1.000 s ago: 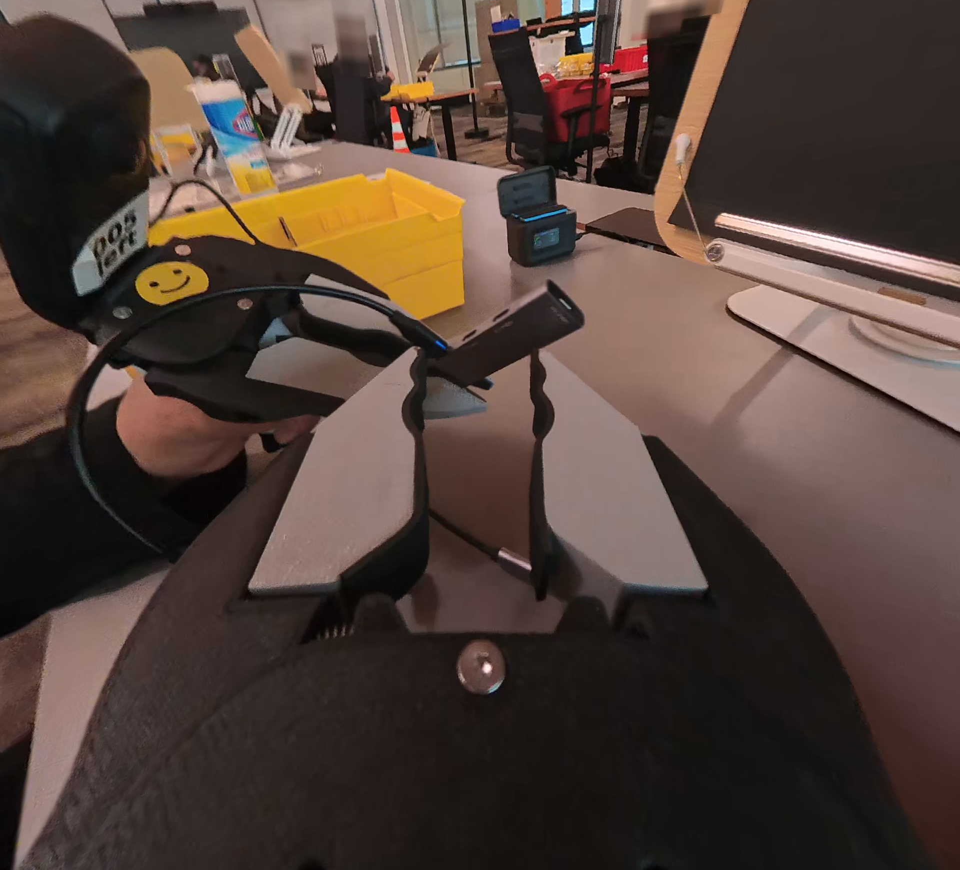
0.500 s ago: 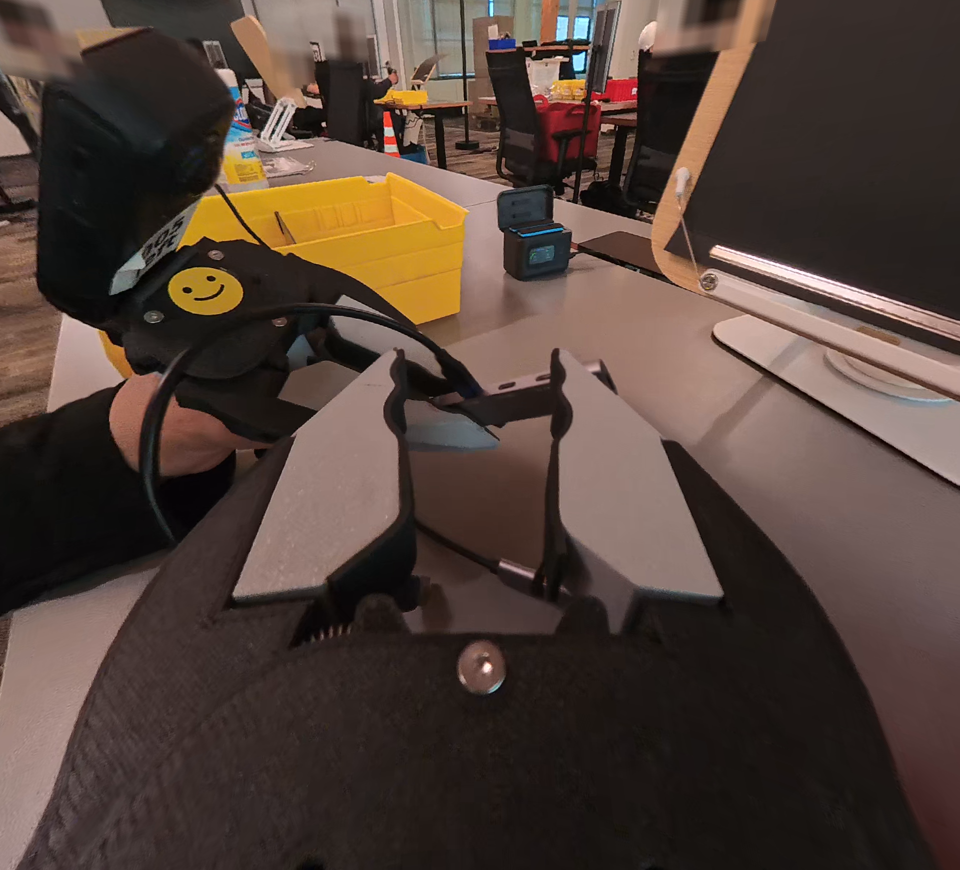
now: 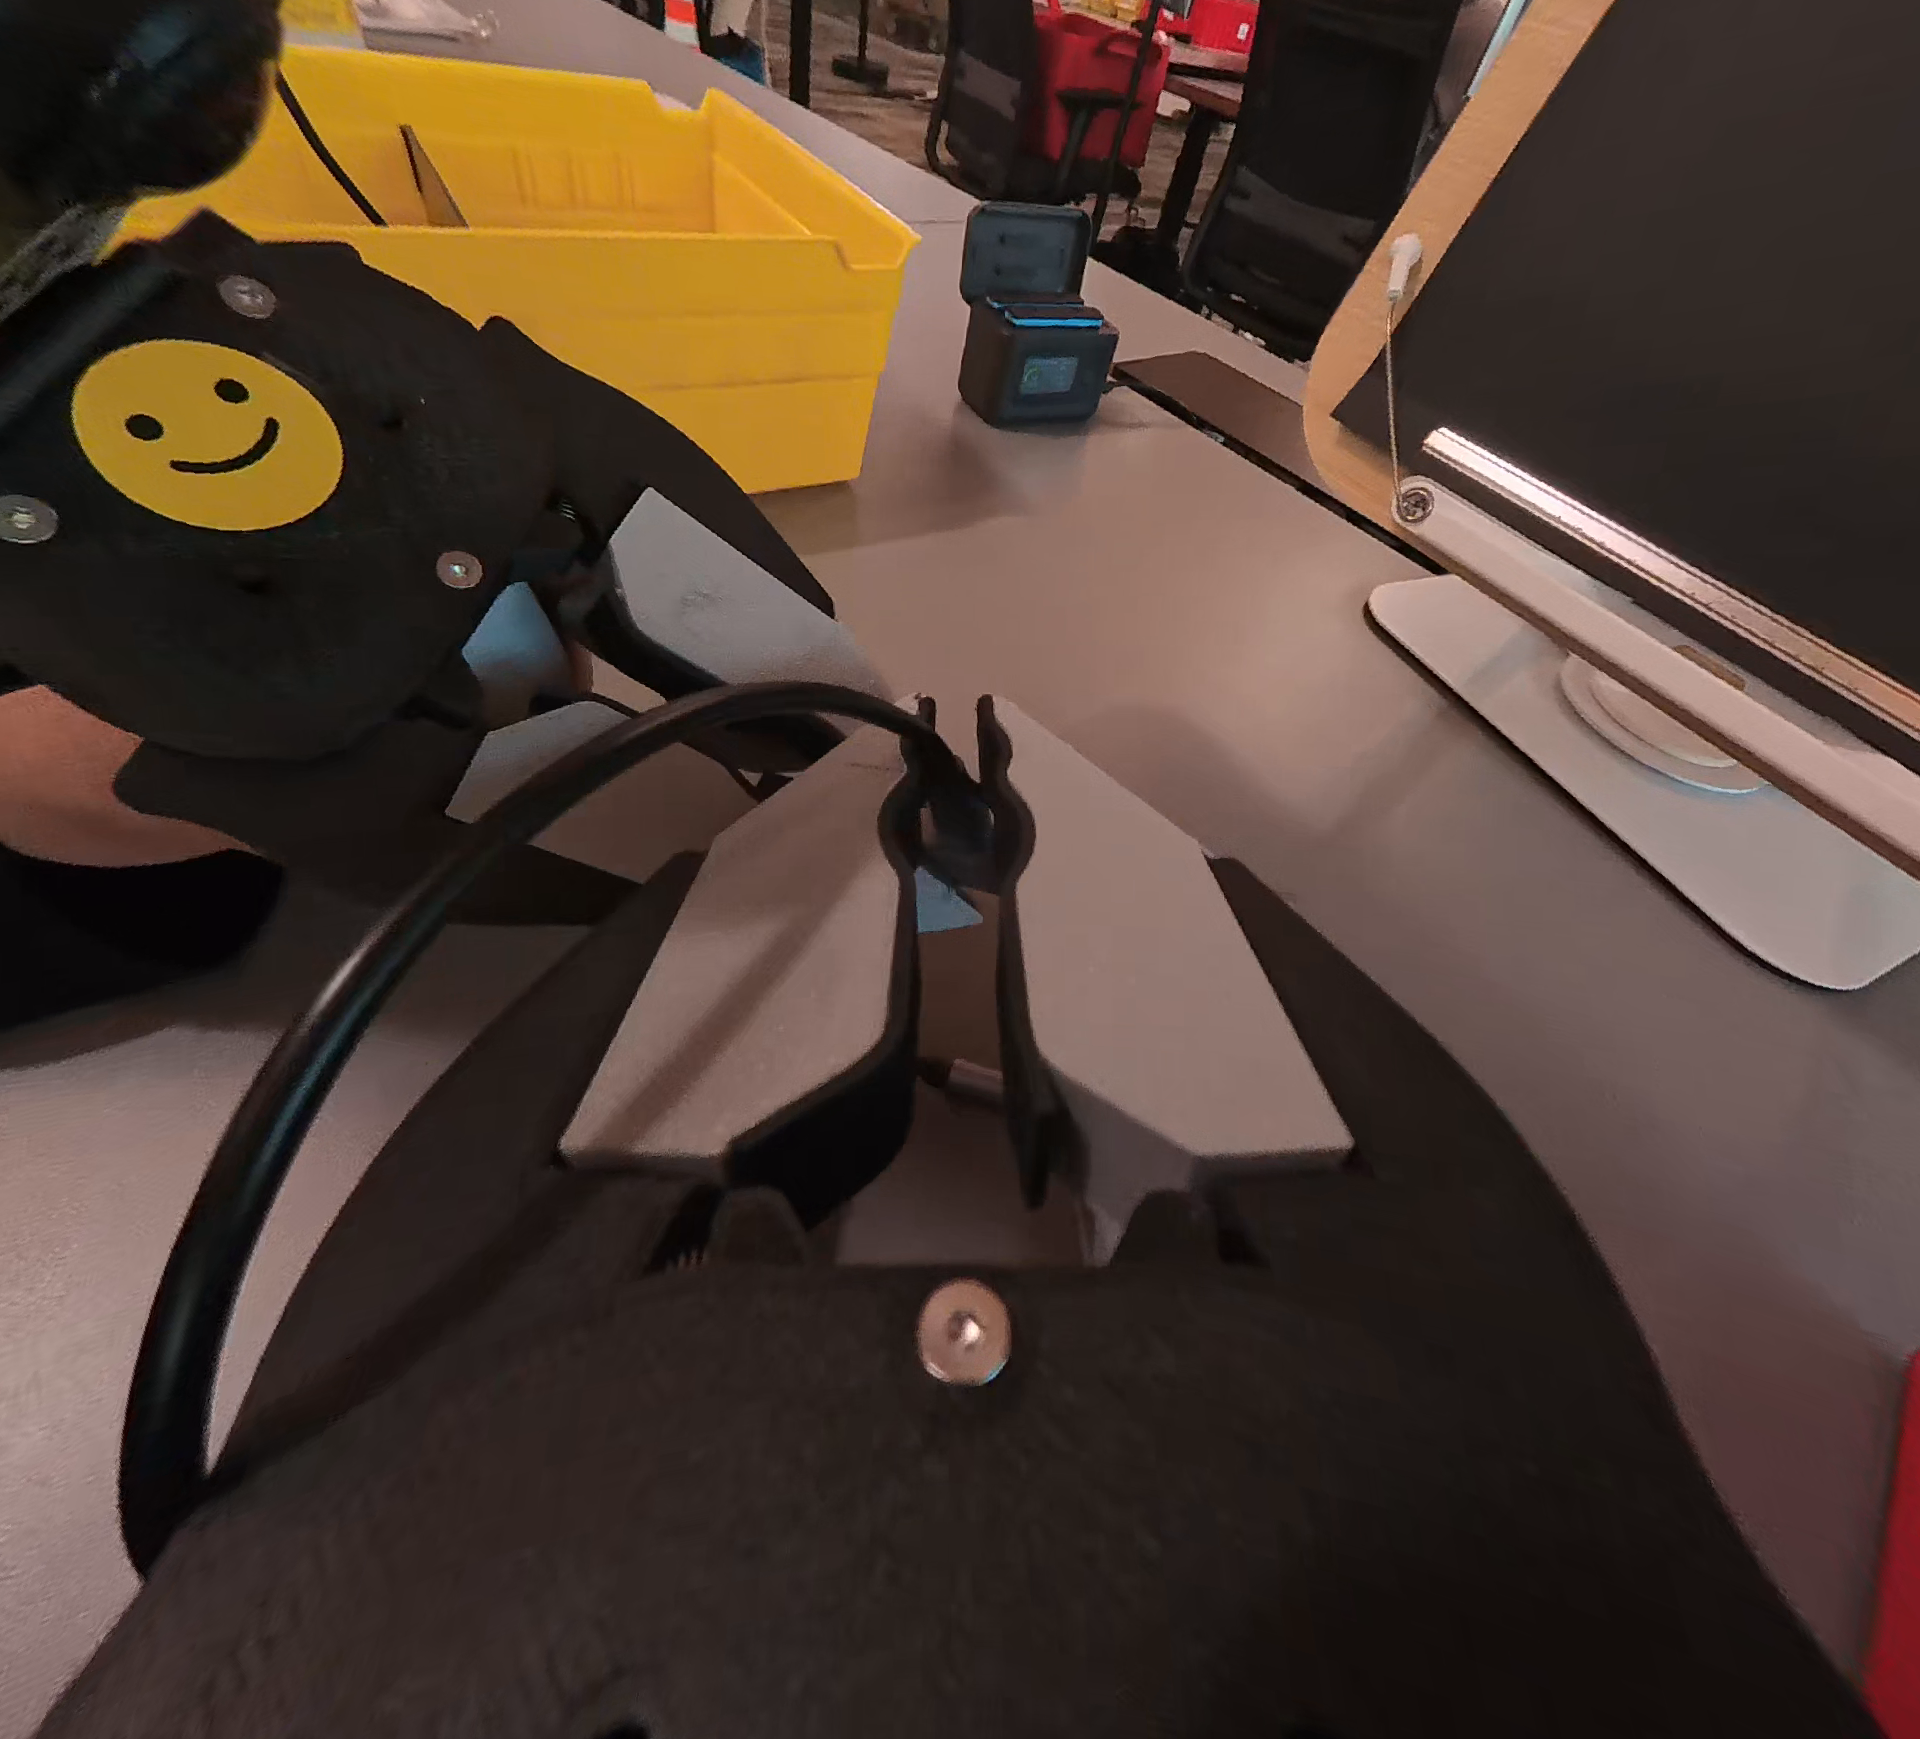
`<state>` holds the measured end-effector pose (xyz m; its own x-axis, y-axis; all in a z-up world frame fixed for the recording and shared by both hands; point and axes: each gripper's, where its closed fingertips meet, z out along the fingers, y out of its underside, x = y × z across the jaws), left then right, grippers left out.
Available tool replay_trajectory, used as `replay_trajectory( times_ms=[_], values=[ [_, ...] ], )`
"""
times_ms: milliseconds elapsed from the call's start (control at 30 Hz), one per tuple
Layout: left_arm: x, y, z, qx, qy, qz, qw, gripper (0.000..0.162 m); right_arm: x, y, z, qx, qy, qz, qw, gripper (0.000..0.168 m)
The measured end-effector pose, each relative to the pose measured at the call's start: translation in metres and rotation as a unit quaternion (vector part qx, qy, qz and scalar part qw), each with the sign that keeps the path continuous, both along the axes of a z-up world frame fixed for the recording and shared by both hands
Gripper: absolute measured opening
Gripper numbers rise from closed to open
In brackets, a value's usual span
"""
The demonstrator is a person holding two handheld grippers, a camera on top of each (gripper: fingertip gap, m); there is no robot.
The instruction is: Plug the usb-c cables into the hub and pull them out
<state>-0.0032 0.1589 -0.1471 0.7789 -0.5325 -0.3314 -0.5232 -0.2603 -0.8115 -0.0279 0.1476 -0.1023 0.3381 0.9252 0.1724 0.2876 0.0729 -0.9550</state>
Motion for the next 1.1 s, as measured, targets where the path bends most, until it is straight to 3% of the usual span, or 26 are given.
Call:
replay_trajectory(
  times_ms=[433, 1100],
  values=[
    [-0.01, 0.004, 0.003, 0.004, -0.014, 0.024, 1.0, 0.007, 0.007, 0.005, 0.011, -0.044, 0.05, 0.001, 0.998, 0.029],
    [-0.015, 0.007, 0.002, 0.003, -0.012, 0.04, 0.999, 0.006, 0.013, 0.012, 0.014, -0.085, 0.078, -0.006, 0.993, 0.033]
  ],
)
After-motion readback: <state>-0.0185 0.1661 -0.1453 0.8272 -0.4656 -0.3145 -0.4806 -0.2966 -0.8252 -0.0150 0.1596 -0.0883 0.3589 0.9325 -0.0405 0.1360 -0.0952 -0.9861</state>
